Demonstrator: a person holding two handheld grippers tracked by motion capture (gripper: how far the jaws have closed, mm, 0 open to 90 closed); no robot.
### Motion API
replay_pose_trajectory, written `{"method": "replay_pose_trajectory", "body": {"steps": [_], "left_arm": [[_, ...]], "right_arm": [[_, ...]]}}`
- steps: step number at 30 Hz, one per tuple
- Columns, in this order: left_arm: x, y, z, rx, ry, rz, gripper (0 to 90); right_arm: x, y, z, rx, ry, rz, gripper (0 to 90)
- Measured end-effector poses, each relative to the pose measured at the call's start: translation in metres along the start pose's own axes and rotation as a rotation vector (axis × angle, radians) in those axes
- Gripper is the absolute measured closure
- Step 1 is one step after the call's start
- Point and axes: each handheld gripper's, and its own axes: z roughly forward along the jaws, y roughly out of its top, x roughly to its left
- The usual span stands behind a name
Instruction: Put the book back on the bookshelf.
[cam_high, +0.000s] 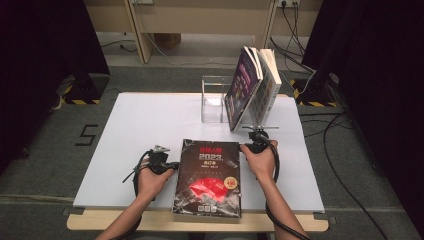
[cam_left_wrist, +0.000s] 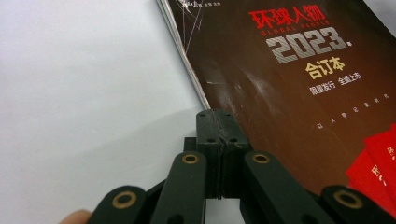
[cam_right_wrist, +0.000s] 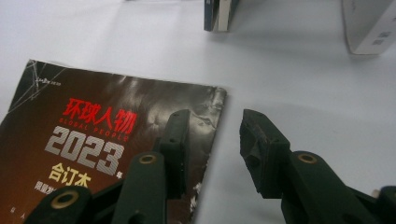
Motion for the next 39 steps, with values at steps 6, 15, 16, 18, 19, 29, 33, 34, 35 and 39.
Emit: {"method": "replay_pose_trajectory", "body": {"steps": [6, 15, 16, 18, 19, 29, 33, 34, 35, 39], "left_arm": [[0.000, 0.000, -0.001, -0.010, 0.008, -0.003, 82.2], [0.002, 0.007, -0.013, -0.065, 0.021, -0.015, 69.4], [0.002, 0.008, -0.014, -0.067, 0.018, -0.013, 69.2], [0.001, 0.008, -0.013, -0.063, 0.012, -0.009, 68.9], [0.000, 0.007, -0.012, -0.059, 0.009, -0.004, 68.7], [-0.005, 0.002, -0.004, -0.039, -0.014, 0.010, 67.8], [-0.006, 0.001, -0.002, -0.031, -0.016, 0.010, 68.1], [-0.006, 0.001, -0.002, -0.028, -0.018, 0.011, 68.2], [-0.007, 0.001, -0.001, -0.027, -0.019, 0.013, 68.3], [-0.009, -0.002, 0.002, -0.015, -0.026, 0.016, 68.2]], "right_arm": [[0.000, 0.007, 0.012, 0.026, -0.005, -0.008, 62.4], [0.003, 0.019, 0.026, 0.044, -0.005, -0.008, 61.9], [0.003, 0.019, 0.027, 0.048, -0.006, -0.012, 61.8], [0.002, 0.020, 0.030, 0.048, -0.006, -0.007, 61.5], [0.002, 0.021, 0.030, 0.055, -0.006, -0.001, 61.4], [0.000, 0.026, 0.038, 0.072, -0.009, 0.000, 60.4], [0.000, 0.026, 0.039, 0.070, -0.007, -0.009, 60.1], [0.000, 0.027, 0.039, 0.073, -0.003, 0.000, 60.1], [0.000, 0.027, 0.040, 0.074, -0.002, 0.000, 60.1], [0.000, 0.028, 0.041, 0.073, 0.002, 0.001, 59.7]]}}
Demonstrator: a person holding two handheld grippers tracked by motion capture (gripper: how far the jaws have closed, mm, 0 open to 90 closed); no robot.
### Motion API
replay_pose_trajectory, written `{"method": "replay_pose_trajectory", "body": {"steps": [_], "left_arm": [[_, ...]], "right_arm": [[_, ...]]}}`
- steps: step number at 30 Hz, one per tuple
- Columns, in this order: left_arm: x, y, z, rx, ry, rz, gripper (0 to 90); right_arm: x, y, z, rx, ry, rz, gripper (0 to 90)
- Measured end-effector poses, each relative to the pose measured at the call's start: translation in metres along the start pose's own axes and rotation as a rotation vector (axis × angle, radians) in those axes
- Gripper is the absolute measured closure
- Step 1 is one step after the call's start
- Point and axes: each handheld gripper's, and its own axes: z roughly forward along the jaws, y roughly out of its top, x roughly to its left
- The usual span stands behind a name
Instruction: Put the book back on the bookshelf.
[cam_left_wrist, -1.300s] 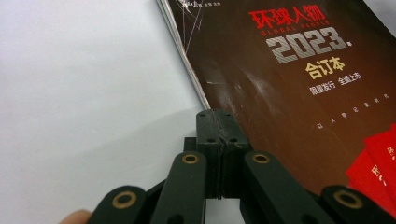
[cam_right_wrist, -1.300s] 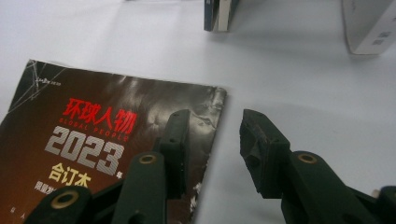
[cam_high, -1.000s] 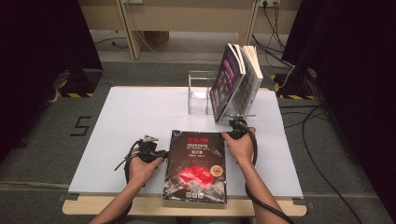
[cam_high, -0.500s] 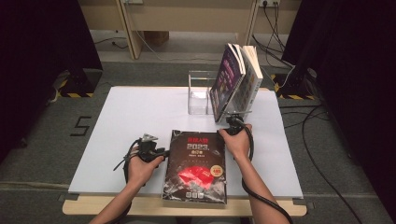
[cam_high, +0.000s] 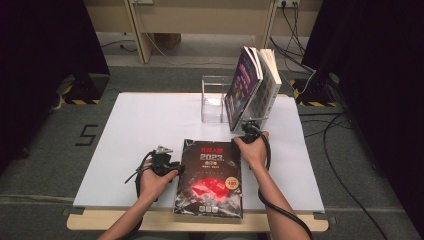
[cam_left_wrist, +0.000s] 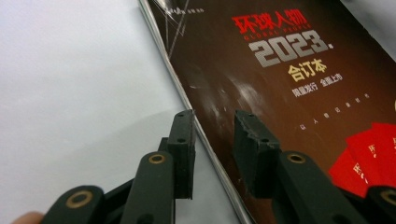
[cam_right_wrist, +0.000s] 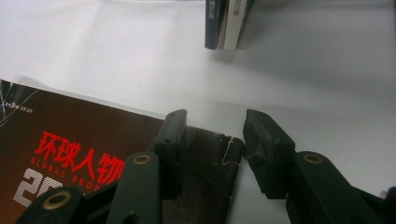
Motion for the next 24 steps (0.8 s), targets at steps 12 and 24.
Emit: {"method": "replay_pose_trajectory", "body": {"steps": [12, 24], "left_arm": [[-0.004, 0.000, 0.001, 0.006, 0.020, 0.019, 69.4], [-0.005, -0.001, 0.001, -0.004, 0.030, 0.012, 69.7]], "right_arm": [[-0.003, -0.005, -0.002, -0.021, 0.030, 0.031, 59.7], [-0.005, -0.012, -0.007, 0.006, 0.074, 0.077, 59.9]]}}
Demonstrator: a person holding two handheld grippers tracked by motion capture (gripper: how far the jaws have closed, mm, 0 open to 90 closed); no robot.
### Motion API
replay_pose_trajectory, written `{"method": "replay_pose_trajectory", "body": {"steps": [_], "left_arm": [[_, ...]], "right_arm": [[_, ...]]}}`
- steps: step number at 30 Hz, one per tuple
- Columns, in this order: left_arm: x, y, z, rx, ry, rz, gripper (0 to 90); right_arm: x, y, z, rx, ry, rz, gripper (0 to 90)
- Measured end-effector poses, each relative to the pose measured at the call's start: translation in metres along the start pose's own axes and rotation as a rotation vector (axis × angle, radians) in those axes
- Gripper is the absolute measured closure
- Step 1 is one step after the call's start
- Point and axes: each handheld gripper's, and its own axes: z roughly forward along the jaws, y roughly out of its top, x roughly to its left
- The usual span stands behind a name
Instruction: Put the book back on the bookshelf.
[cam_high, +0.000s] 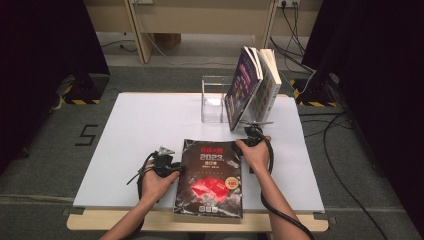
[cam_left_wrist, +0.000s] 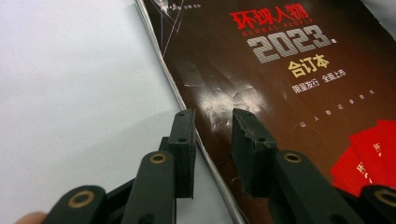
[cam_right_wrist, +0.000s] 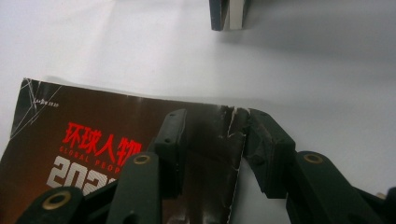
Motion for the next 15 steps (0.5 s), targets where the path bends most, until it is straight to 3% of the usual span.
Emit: {"method": "replay_pose_trajectory", "body": {"steps": [15], "left_arm": [[0.0002, 0.0002, 0.0000, 0.001, -0.002, -0.002, 69.7]], "right_arm": [[-0.0015, -0.0054, -0.0040, 0.019, 0.032, 0.003, 62.1]]}}
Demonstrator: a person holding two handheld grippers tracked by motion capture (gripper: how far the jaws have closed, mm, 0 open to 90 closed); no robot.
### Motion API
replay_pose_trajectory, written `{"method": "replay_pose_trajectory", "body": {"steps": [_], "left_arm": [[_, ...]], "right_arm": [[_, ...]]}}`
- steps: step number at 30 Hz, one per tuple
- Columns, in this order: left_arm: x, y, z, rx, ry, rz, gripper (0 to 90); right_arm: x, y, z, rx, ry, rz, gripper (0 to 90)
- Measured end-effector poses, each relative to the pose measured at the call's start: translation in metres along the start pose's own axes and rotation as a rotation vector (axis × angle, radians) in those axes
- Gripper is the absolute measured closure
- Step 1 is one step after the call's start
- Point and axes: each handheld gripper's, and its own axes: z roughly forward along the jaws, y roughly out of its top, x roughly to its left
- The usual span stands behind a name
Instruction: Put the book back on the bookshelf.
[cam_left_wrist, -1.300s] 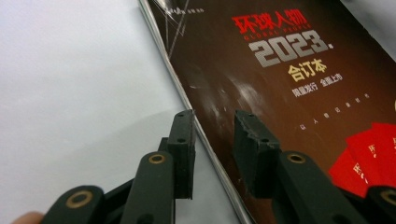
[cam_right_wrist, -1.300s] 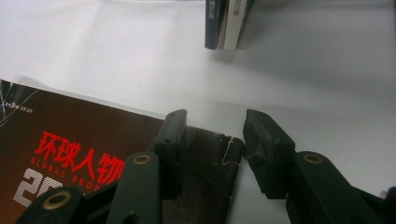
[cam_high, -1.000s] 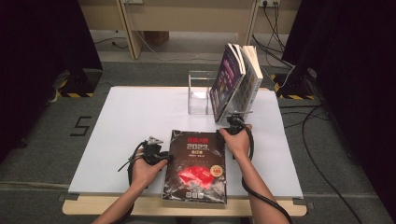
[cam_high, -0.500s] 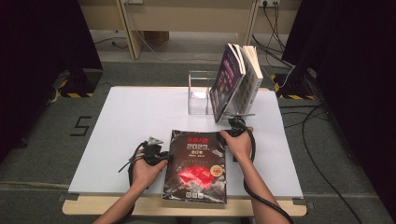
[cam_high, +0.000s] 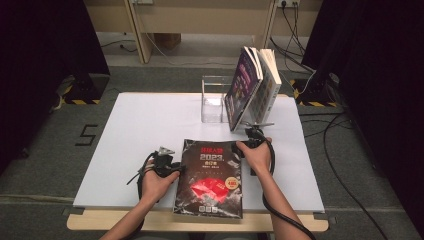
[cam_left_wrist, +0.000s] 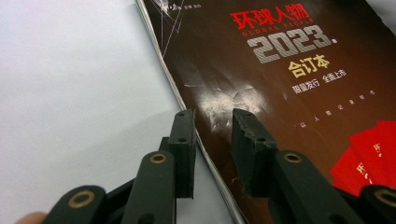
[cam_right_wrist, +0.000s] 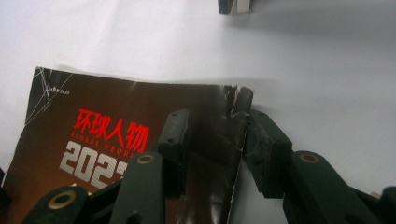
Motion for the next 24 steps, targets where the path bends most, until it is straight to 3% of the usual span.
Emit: {"method": "replay_pose_trajectory", "body": {"steps": [10, 24], "left_arm": [[0.000, 0.001, 0.000, 0.006, -0.001, 0.003, 69.8], [0.000, 0.001, 0.000, 0.011, 0.001, 0.010, 69.9]], "right_arm": [[0.000, -0.003, -0.003, 0.019, 0.009, 0.003, 66.2], [0.001, 0.001, -0.014, 0.034, 0.103, -0.009, 83.3]]}}
